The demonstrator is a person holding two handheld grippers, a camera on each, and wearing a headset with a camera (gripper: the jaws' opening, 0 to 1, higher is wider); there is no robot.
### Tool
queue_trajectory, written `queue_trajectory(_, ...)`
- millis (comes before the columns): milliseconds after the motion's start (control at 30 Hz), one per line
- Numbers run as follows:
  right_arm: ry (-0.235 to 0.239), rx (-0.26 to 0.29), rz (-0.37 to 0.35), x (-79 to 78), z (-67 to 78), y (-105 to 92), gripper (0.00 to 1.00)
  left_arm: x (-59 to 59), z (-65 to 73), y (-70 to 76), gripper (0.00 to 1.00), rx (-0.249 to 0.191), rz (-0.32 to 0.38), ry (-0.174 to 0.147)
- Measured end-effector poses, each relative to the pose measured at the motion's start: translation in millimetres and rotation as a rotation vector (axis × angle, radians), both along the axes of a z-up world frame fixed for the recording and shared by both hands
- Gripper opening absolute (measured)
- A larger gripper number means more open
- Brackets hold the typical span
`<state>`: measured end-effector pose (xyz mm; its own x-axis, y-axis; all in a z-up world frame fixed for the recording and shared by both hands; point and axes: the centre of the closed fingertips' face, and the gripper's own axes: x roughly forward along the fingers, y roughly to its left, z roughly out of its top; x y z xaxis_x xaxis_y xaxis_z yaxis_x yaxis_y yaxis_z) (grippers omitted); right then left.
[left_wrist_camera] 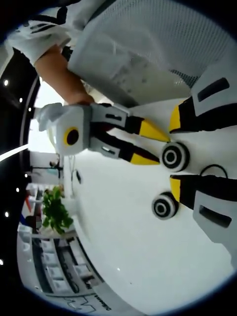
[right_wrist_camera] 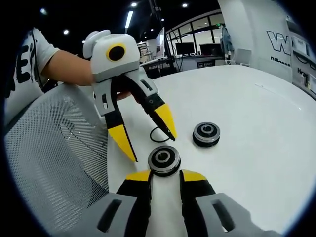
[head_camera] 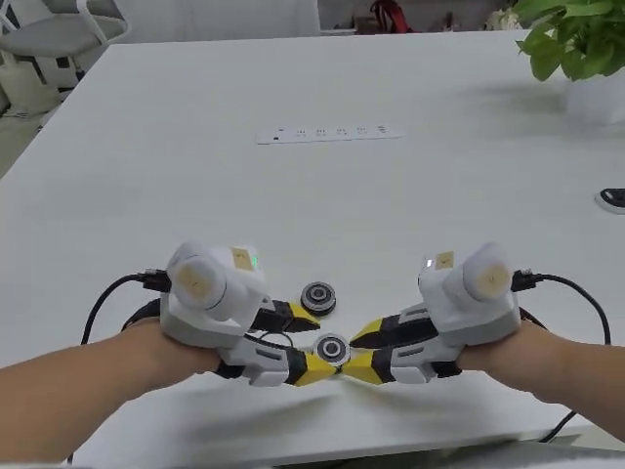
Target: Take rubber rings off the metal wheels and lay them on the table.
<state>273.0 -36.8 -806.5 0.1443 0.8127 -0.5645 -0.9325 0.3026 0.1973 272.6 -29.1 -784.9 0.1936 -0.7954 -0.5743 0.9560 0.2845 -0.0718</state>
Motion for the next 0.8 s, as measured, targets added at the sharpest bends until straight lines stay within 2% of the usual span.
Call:
queue_trajectory(300,0.007,0.005,-0.001,-0.8,-1.4,0.8,0.19,0.2,-2.4,-6.7,0.29,-0.005,-0.004,0.006)
queue_trajectory(433,0.009,0.005,-0.002,-0.7,-2.2,0.8,0.19,-1.1,-6.4,-6.4,0.27,0.011,-0.007,0.008)
queue_trajectory(633,0.011,0.009,-0.003,-0.7,-1.8,0.9,0.18,-0.6,-5.7,-6.5,0.20,0.006,-0.009,-0.010)
queue_trajectory(667,0.012,0.010,-0.004,-0.7,-1.8,0.9,0.18,0.6,-5.4,-7.5,0.19,0.005,-0.015,-0.034)
queue_trajectory(800,0.009,0.009,-0.002,-0.6,-2.0,1.1,0.18,1.5,-6.4,-6.2,0.17,0.006,-0.005,-0.035)
